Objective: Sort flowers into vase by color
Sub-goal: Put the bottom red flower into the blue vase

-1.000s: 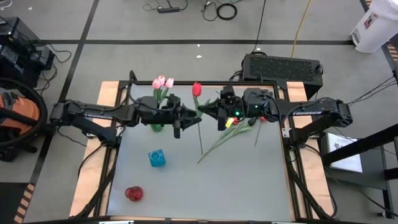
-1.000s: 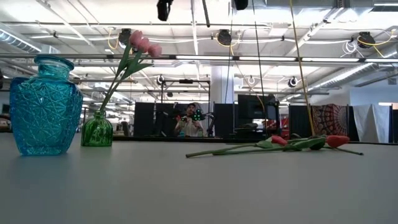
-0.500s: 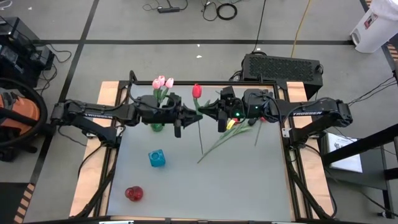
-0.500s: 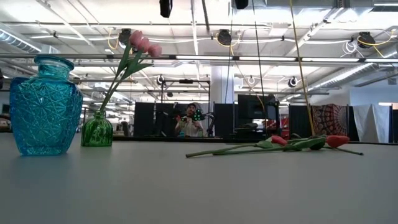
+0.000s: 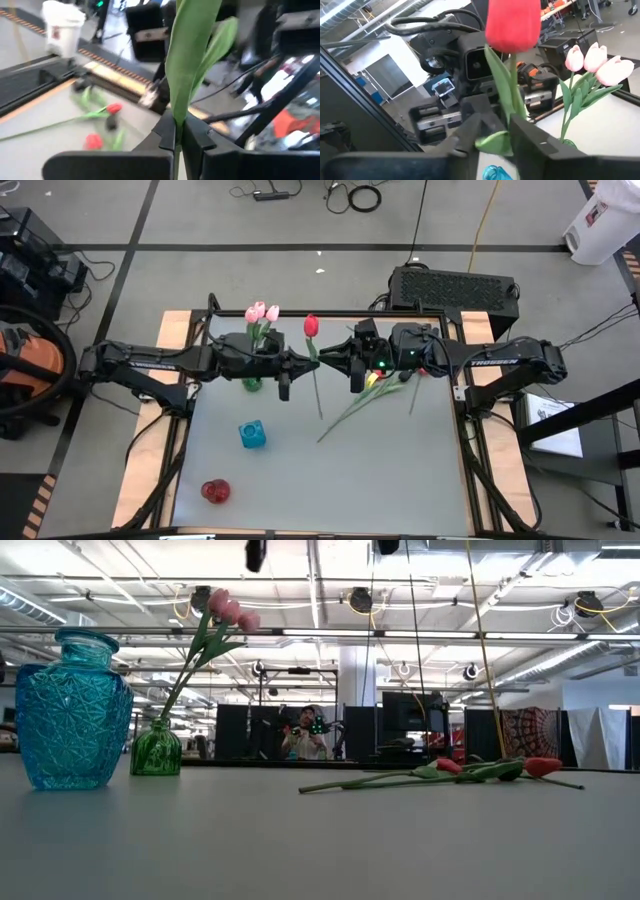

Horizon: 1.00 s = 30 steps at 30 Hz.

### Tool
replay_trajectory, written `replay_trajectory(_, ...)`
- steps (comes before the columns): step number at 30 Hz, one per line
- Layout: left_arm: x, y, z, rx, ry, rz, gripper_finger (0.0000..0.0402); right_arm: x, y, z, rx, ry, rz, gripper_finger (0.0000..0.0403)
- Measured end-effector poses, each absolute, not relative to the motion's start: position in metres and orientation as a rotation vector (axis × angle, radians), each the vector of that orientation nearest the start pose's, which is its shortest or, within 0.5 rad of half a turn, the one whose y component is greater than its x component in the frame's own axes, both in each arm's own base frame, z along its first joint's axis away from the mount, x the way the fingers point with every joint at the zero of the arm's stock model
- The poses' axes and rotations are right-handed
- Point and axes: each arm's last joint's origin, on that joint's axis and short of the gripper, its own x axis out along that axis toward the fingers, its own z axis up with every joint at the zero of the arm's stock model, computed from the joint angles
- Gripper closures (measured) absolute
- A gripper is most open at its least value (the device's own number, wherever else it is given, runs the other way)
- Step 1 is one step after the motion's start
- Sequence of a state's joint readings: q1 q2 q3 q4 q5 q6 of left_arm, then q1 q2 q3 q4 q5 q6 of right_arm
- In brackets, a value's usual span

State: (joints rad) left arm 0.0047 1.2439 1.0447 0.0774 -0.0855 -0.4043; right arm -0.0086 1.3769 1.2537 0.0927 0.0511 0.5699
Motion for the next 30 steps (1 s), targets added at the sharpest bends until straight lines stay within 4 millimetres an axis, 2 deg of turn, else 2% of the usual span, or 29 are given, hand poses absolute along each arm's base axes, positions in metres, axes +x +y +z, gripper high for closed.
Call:
replay_trajectory(8,0.24,-0.002,0.369,-0.295,0.149,0.231,0.0392,0.316,-0.004,0.384,0.58,0.067,-0.083,0.0246)
replay_trajectory(17,0.183,-0.025,0.39,-0.225,0.099,0.32,0.0392,0.314,-0.012,0.373,0.553,0.165,-0.151,0.0227)
replay_trajectory(23,0.159,-0.047,0.391,-0.156,0.132,0.285,0.0392,0.313,-0.021,0.369,0.539,0.179,-0.246,0.0227)
replay_trajectory(30,0.143,-0.06,0.377,-0.146,0.215,0.386,0.0392,0.312,-0.028,0.368,0.542,0.183,-0.27,0.0227)
